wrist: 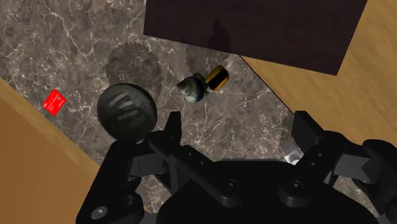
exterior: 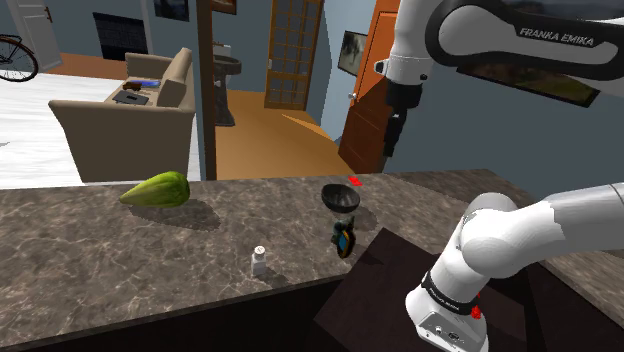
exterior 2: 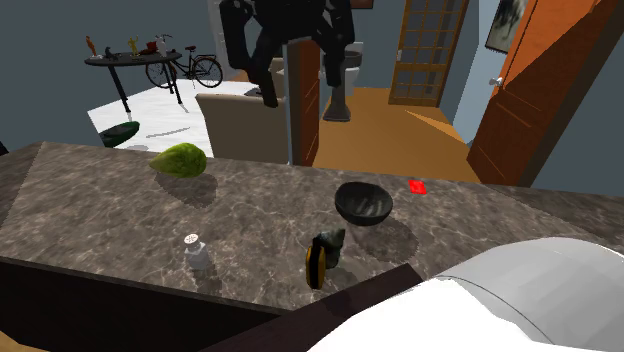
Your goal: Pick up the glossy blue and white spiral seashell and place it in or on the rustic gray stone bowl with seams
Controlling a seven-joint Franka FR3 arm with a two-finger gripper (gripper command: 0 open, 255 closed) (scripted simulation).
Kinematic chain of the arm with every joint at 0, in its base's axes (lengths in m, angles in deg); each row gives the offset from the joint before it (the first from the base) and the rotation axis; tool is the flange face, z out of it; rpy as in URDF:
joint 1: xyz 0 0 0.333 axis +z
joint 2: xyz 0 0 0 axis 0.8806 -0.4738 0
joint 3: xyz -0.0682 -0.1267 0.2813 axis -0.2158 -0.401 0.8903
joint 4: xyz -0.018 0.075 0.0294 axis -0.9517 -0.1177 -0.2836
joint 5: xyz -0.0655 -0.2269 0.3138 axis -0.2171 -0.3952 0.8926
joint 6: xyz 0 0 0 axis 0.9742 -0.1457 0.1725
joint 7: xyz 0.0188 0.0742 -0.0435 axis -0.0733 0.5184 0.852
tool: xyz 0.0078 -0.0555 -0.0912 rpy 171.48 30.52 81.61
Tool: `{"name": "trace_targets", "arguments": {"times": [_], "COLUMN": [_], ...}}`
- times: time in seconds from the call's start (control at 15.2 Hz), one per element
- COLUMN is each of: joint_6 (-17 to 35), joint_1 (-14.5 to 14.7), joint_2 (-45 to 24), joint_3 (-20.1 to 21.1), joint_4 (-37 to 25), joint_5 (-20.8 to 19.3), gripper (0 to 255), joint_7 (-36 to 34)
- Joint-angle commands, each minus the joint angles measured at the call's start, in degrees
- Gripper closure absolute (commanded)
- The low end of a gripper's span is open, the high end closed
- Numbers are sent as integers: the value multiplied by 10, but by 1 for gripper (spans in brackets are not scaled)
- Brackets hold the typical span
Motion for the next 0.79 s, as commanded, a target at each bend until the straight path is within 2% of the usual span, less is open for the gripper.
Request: {"name": "trace_targets", "arguments": {"times": [0.0, 0.4, 0.73], "joint_6": [0, 117, 225], "joint_1": [0, -7, -16], "joint_2": [0, -21, -66], "joint_3": [0, -28, -51], "joint_4": [0, 97, 159], "joint_5": [0, -13, -26], "gripper": [0, 0, 0], "joint_7": [0, 20, 35]}}
